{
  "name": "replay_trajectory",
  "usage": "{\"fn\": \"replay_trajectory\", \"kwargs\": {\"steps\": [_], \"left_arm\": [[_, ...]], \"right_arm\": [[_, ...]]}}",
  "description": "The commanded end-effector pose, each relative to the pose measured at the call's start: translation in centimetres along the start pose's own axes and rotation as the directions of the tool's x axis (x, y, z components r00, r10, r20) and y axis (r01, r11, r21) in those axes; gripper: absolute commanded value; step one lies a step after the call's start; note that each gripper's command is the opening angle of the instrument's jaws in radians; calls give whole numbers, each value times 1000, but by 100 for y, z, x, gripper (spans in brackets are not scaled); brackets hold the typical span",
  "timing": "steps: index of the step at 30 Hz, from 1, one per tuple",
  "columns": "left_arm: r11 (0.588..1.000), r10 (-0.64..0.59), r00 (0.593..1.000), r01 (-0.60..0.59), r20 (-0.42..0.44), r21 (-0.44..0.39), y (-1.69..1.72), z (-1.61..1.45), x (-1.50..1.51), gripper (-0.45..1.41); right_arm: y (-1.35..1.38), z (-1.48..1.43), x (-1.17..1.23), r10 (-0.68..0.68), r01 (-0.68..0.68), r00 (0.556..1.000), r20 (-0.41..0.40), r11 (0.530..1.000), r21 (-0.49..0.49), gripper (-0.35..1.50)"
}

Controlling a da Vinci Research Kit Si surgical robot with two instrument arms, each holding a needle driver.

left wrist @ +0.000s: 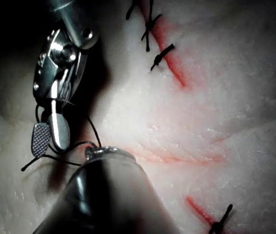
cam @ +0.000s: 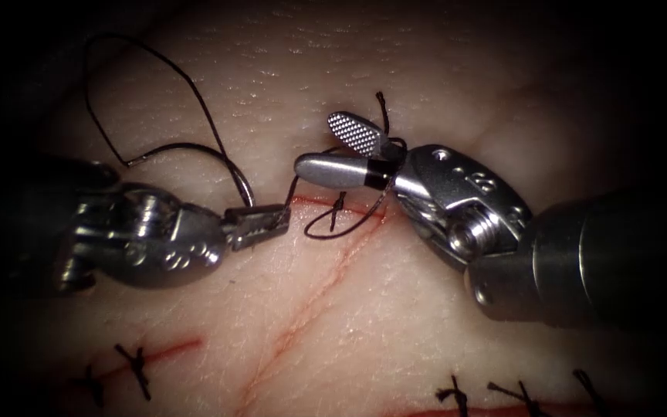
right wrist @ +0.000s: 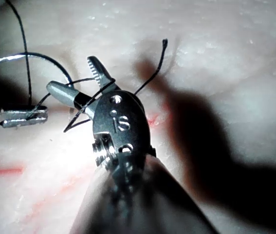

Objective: Wound Closure

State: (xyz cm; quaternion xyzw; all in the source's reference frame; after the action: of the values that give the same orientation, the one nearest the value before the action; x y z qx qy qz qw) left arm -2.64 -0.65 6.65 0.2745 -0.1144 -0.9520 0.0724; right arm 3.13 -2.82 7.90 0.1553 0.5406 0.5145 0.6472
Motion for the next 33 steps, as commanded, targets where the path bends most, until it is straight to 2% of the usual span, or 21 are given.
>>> {"fn": "replay_trajectory", "kwargs": {"steps": [1, 10, 12, 16, 19, 20, 21, 23, 25, 28, 29, 33], "left_arm": [[1000, 8, 1000, -8, 6, 5, 3, 12, 5, -45], [999, 34, 998, -36, 48, 29, 6, 46, 4, -45], [999, 36, 998, -38, 41, 32, 7, 49, 0, -45], [999, 39, 999, -40, 31, 23, 4, 49, -20, -45], [999, 31, 999, -32, 27, 21, 3, 46, -29, -45], [1000, 24, 999, -24, 29, 20, 2, 42, -40, -45], [999, 26, 998, -27, 49, 24, 4, 40, -50, -45], [999, 30, 998, -31, 61, 27, 11, 42, -55, -45], [999, 40, 995, -42, 86, 15, 26, 48, -54, -45], [999, 52, 995, -52, 80, -12, 51, 62, -46, -45], [998, 58, 996, -56, 71, -27, 64, 70, -40, -45], [998, 60, 997, -58, 55, -39, 72, 79, -34, -45]], "right_arm": [[5, 3, -13, 9, -9, 1000, 12, 1000, -22, 73], [34, -7, -21, 126, -125, 992, 5, 985, -118, 71], [38, -9, -22, 154, -152, 988, 9, 983, -102, 73], [39, -18, -22, 159, -157, 987, 37, 986, -51, 52], [39, -21, -20, 162, -160, 986, 44, 986, -37, 57], [38, -23, -18, 164, -163, 985, 54, 986, -25, 71], [37, -24, -17, 165, -165, 984, 59, 986, -15, 74], [37, -24, -16, 167, -167, 985, 52, 986, -9, 74], [37, -22, -15, 169, -169, 985, 31, 986, -4, 78], [36, -16, -15, 189, -189, 982, 3, 982, 1, 79], [35, -12, -15, 201, -201, 980, 0, 980, 4, 89], [32, -8, -16, 202, -202, 979, 2, 979, 11, 96]]}}
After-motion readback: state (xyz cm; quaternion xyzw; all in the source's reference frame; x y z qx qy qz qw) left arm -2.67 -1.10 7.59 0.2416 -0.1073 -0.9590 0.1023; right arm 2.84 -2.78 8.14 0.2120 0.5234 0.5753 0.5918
